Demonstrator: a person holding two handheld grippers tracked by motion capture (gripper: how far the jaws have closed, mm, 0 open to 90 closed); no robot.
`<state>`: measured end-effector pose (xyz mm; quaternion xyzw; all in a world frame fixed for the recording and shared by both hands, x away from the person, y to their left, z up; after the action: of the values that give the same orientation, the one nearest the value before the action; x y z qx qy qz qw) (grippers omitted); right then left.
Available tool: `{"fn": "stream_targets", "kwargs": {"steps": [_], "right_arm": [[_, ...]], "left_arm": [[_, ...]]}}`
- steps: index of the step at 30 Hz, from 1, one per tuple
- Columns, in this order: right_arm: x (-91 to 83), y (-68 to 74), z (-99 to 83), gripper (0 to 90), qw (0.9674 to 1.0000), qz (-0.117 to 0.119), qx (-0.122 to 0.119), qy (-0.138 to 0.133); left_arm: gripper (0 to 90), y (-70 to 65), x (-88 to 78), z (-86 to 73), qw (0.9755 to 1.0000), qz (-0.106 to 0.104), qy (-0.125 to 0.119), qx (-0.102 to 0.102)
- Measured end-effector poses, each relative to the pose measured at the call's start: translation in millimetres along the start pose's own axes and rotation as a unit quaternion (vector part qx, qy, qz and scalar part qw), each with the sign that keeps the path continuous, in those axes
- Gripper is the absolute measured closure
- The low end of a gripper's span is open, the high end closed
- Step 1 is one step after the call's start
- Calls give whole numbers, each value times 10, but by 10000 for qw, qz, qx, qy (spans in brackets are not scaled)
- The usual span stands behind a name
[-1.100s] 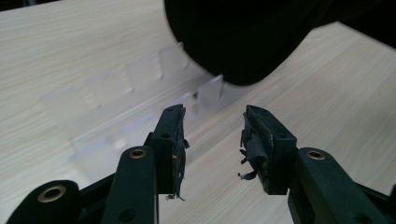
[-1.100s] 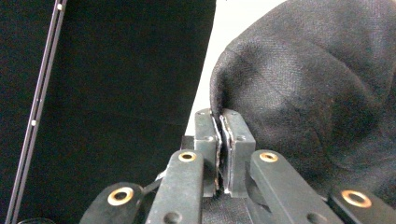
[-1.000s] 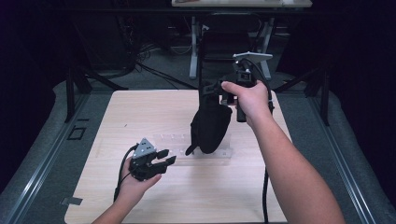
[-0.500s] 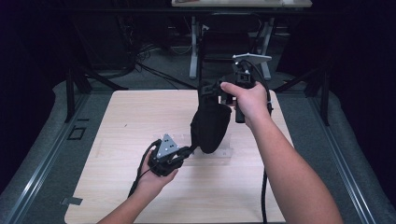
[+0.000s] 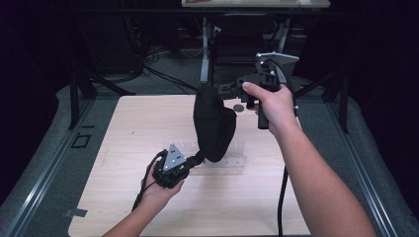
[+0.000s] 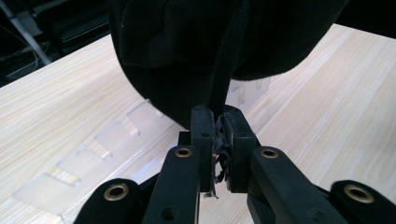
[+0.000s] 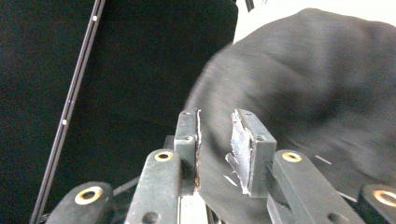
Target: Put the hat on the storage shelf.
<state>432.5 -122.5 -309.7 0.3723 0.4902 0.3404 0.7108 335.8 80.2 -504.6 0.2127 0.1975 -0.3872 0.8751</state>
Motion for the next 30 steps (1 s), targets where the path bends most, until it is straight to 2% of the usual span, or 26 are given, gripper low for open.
{"fn": "stream_targets", "kwargs": {"steps": [6,9,11,13,14,16,17,20,22,24,30], "right_arm": [[-117,-86,-8,690,9993,-310,-129,-136],[-158,-124,-13,690,9992,-343,-120,-173],[-175,-145,-20,689,9990,-381,-124,-191],[-194,-169,-26,690,9989,-408,-128,-205],[-202,-183,-28,689,9988,-433,-134,-211],[-219,-208,-34,689,9981,-529,-185,-263],[-229,-222,-41,685,9975,-605,-223,-295],[-247,-260,-57,683,9964,-728,-286,-341],[-261,-283,-71,680,9945,-876,-391,-409],[-286,-301,-97,679,9914,-1087,-542,-486],[-354,-366,-181,672,9869,-1323,-742,-550]], "left_arm": [[853,37,-10,-124,9999,15,137,-58],[853,58,2,-209,9996,-22,234,-135],[851,70,24,-281,9993,-20,325,-197],[848,73,72,-378,9983,1,530,-222],[844,85,78,-423,9983,49,549,-191],[842,96,75,-486,9980,-35,513,-380],[841,111,65,-502,9980,33,510,-381],[839,100,70,-508,9979,36,509,-387],[835,91,71,-506,9979,53,518,-377],[826,86,62,-510,9977,72,551,-388],[760,88,-21,-531,9973,9,573,-453]]}}
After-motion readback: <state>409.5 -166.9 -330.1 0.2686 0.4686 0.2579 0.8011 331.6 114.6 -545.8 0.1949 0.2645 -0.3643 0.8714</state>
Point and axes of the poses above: each handheld gripper's, and its own axes: x roughly forward along the jaws, z roughly out of its top, y roughly to its left, the point moved 5 cm from there along x, roughly forward along the jaws, and after that the axes turned 9 degrees about x, right-handed, at the moved point
